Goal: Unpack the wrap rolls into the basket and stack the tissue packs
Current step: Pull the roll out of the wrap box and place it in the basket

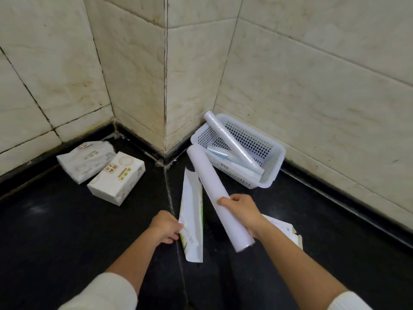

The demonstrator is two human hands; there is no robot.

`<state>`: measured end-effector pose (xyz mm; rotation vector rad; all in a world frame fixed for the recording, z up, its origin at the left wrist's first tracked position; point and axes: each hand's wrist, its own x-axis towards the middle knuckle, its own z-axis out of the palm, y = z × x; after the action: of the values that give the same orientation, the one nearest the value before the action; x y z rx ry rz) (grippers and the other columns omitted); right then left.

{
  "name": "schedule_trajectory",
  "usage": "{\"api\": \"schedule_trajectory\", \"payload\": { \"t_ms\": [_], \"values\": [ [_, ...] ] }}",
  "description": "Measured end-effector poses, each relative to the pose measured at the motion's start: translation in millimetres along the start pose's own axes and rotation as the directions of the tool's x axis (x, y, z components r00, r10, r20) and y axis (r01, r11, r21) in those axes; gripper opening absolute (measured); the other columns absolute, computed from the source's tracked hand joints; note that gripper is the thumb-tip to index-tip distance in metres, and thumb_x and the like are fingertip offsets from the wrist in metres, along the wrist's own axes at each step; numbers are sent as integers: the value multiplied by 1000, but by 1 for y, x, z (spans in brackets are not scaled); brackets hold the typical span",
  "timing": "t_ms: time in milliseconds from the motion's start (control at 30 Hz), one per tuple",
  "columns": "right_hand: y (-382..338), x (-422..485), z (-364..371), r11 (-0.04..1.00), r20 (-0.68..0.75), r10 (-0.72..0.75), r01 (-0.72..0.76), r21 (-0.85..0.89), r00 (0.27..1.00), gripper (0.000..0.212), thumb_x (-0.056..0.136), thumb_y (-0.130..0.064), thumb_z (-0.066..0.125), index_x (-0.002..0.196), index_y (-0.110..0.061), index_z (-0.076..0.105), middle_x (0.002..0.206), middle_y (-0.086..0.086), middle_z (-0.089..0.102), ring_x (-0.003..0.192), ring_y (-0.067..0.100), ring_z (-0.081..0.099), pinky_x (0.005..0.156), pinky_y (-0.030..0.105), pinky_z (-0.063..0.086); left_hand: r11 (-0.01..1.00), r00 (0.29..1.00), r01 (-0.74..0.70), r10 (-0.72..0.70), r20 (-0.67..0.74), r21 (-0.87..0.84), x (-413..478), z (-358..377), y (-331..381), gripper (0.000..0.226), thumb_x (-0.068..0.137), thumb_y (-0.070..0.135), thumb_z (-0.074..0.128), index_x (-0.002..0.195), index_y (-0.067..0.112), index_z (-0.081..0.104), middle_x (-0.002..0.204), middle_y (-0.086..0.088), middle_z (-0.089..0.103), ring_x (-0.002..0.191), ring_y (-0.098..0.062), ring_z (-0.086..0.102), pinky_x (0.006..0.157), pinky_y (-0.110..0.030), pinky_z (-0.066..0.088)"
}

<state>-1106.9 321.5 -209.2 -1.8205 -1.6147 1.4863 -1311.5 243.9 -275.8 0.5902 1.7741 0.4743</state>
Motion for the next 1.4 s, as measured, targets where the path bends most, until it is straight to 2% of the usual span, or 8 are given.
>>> {"api": "schedule_trajectory", "payload": {
  "t_ms": [133,300,367,433,533,800,1067,1400],
  "values": [
    [-27,0,-41,993,-5,-99,99,-64,995,30,65,-42,78,73,-15,66,72,-3,67,59,8,62,48,18,47,943,999,-6,-9,43,332,-3,-22,30,22,78,6,65,100,2,61,103,-16,66,85,-23,65,72,-36,56],
    [-58,32,-87,965,-70,-215,200,-171,974,33,66,-43,77,65,-17,58,62,-6,57,57,9,53,48,17,39,831,929,-263,356,-105,490,3,-37,95,15,78,10,56,64,6,54,71,-12,56,71,-29,58,64,-31,42],
    [-68,52,-101,956,-88,-231,209,-204,969,32,66,-43,77,67,-18,56,63,-6,57,57,9,53,51,20,38,803,848,-370,497,-183,468,10,-31,122,16,83,16,60,94,8,68,100,-13,66,93,-28,63,80,-33,48],
    [-78,74,-109,945,-102,-239,208,-252,966,33,65,-44,77,69,-17,58,65,-6,59,59,9,55,50,20,38,781,779,-441,578,-243,441,18,-22,147,39,86,21,60,124,11,58,126,-11,58,107,-25,59,91,-35,48],
    [-88,106,-112,921,-94,-268,226,-319,959,35,62,-44,77,73,-14,61,66,-5,58,61,10,54,52,22,38,709,701,-520,673,-236,477,38,-6,175,44,90,23,54,132,11,50,137,-13,47,123,-26,46,104,-37,39],
    [-74,166,-99,884,-32,-312,278,-375,949,36,68,-33,78,82,-13,52,79,1,54,74,20,53,57,28,38,584,686,-412,704,-184,699,100,27,184,61,99,37,33,150,7,15,160,-13,10,148,-27,0,122,-39,3],
    [-65,189,-95,831,-20,-320,270,-487,947,42,63,-33,79,97,-18,60,89,-1,61,77,16,58,54,22,40,510,636,-337,743,-209,791,118,41,176,61,98,38,27,149,7,17,159,-13,17,148,-27,-1,120,-43,-4],
    [-72,201,-98,618,-145,-448,188,-763,882,48,80,-35,68,116,-11,47,116,10,53,104,28,51,83,39,46,521,631,-375,750,-201,767,115,42,175,59,99,37,23,149,6,21,158,-12,19,148,-25,-6,116,-41,-12]
  ]
}}
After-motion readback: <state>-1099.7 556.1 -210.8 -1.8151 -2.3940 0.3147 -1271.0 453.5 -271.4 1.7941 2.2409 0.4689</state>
